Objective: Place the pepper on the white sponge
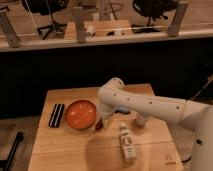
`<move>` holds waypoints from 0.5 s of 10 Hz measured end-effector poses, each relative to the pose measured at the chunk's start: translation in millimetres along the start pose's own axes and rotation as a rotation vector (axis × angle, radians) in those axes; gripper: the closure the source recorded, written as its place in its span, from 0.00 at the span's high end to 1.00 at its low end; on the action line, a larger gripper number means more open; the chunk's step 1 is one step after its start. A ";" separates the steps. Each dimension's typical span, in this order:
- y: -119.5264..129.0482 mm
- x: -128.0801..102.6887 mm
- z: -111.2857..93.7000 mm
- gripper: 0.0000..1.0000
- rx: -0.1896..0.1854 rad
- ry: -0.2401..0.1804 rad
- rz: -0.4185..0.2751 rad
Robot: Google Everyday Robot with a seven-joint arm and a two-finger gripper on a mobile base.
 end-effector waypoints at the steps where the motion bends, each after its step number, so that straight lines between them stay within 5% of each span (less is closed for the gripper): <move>1: -3.9 7.6 -0.9 0.02 0.001 0.002 0.006; 5: -18.3 21.7 -5.9 0.02 0.002 0.015 0.017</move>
